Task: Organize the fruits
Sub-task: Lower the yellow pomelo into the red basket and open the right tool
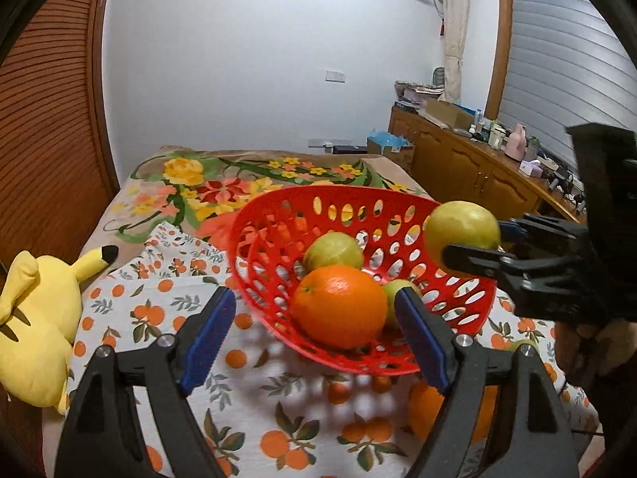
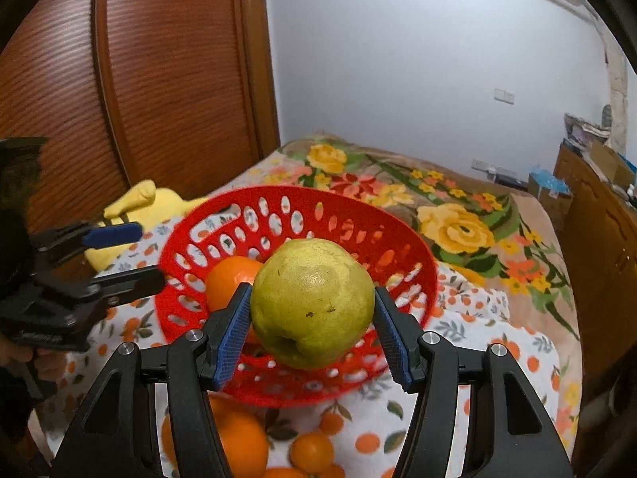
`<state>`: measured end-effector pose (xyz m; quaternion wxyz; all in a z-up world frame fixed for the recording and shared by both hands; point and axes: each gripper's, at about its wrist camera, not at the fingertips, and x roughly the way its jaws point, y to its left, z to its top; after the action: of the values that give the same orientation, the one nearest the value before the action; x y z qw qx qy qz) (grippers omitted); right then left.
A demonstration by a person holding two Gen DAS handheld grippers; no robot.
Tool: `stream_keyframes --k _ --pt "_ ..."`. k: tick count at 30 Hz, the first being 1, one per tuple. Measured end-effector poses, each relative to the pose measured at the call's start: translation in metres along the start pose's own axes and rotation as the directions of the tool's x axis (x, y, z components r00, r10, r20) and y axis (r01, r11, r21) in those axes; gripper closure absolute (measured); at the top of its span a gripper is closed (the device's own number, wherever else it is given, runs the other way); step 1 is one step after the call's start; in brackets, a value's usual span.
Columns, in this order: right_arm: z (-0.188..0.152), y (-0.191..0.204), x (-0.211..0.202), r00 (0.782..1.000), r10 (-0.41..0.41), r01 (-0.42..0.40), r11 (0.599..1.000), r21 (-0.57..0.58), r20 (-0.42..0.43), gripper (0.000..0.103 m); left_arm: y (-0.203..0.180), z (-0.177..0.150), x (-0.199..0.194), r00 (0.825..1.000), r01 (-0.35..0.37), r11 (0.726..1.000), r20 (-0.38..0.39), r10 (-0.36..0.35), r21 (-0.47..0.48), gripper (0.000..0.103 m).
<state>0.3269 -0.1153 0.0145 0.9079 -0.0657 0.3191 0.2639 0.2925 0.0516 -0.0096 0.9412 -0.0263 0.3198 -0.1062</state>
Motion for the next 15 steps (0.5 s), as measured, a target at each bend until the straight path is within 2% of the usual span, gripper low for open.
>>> stream_keyframes --k 6,15 --pt "0.004 0.006 0.027 0.998 -0.014 0.012 0.999 -0.031 -0.056 0.042 0.011 -0.005 -0.002 1.0 -0.016 1.0 -0.008 0.016 0.001 0.021" --pt "0.0 0.013 0.043 0.994 -0.018 0.013 0.999 -0.048 -0.104 0.041 0.014 -0.008 -0.003 1.0 -0.016 1.0 -0.01 0.016 0.005 0.021"
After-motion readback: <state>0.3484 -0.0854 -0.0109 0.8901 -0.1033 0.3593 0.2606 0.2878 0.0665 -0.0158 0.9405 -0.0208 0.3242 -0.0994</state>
